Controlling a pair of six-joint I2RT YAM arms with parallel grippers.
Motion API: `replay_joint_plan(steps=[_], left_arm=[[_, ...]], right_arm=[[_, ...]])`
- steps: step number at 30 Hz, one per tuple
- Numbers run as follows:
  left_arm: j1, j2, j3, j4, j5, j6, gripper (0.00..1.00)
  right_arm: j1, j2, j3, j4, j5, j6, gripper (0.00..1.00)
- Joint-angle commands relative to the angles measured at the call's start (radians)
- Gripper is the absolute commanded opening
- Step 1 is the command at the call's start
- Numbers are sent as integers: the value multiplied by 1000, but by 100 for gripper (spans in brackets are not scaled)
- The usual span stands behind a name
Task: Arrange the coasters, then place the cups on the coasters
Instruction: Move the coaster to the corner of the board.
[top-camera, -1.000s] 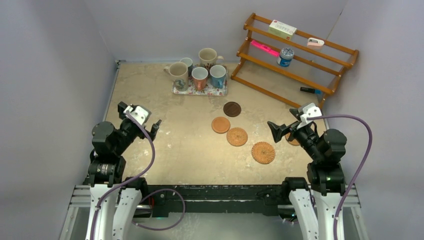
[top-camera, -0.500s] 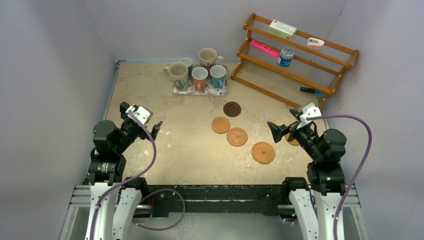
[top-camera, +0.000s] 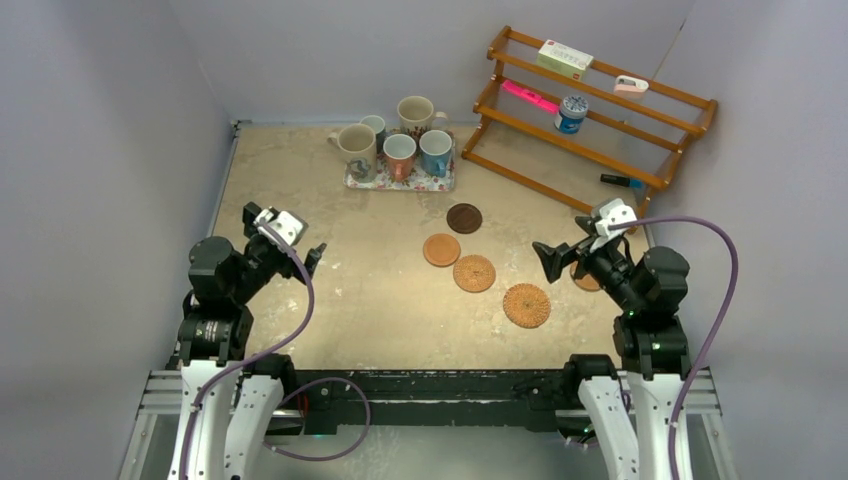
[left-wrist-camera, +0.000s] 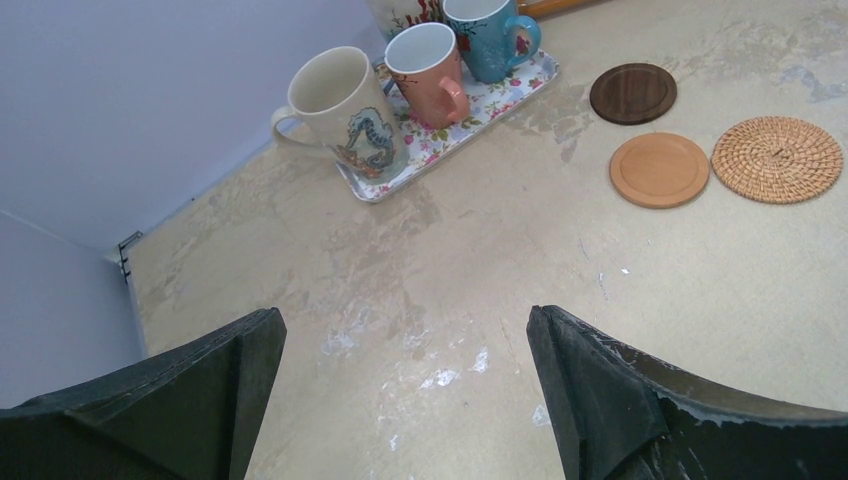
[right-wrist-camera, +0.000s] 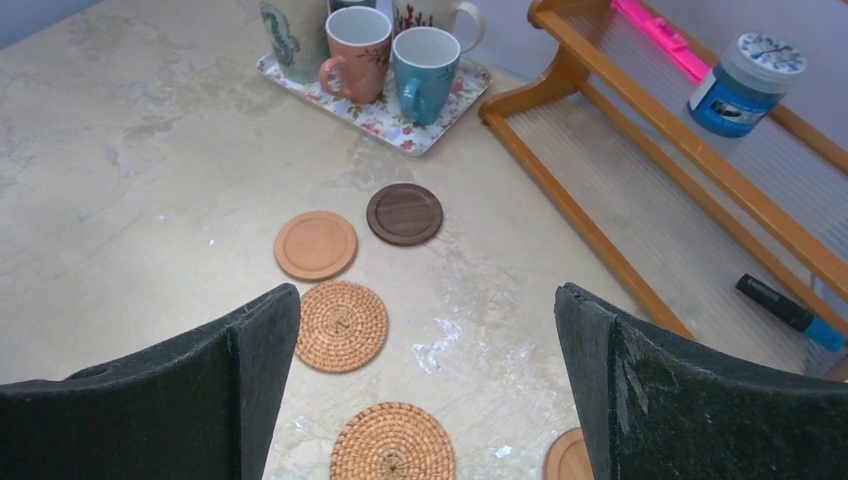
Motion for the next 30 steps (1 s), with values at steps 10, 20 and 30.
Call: replay_joint_plan(steps=[10, 20, 30], left_arm=[[-4, 20, 7, -2, 31, 24, 100], [-5, 22, 8, -5, 35, 28, 100], [-4, 19, 7, -13, 49, 35, 100]], right_arm=[[54, 255, 59, -58, -22, -60, 99], [269, 478, 50, 9, 289, -103, 99], [419, 711, 83, 103, 397, -211, 99]])
